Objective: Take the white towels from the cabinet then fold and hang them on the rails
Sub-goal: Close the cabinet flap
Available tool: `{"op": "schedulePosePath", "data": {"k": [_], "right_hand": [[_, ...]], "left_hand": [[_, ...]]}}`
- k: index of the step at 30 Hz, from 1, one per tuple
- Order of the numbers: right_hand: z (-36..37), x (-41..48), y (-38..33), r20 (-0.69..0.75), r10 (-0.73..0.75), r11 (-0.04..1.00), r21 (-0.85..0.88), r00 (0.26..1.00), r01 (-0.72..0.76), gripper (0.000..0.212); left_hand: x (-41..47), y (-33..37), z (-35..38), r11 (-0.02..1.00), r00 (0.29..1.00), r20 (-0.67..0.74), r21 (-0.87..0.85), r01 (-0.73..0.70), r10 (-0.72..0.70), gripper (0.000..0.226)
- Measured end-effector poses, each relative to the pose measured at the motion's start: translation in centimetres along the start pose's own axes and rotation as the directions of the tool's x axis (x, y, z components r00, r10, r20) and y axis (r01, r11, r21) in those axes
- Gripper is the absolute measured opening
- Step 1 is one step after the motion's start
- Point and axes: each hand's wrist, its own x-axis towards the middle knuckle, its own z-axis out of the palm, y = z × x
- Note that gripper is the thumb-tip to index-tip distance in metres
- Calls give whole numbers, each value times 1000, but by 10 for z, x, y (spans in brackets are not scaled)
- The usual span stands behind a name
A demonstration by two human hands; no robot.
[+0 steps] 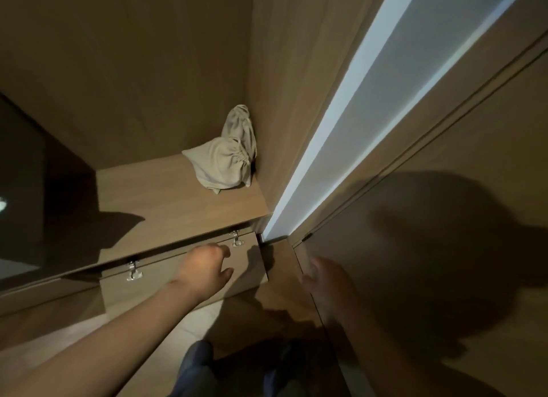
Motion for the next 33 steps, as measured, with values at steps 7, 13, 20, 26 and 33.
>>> {"op": "schedulePosePath", "data": {"k": [7, 13, 20, 26, 33], "right_hand": [[38, 79, 39, 120, -102, 985, -129, 987, 118, 44], [106, 144, 77, 215, -131, 974, -153, 968, 166, 51], [231, 238, 122, 202, -154, 976, -124, 967, 181, 48], [339, 316, 168, 194, -213, 955, -166, 958, 246, 52], [424, 403, 203, 112, -277, 929, -223, 954, 296, 59]], "left_hand": [[27, -3, 77, 983, 983, 42, -40, 179, -177, 42], [57, -28, 165, 959, 961, 77, -80, 272, -267, 46], [119, -78, 303, 960, 961, 76, -71, 270, -265, 49], [179, -121, 418, 980, 978, 74, 15, 197, -197, 47], [253, -167, 499, 988, 996, -15, 125, 93, -91, 43]]}}
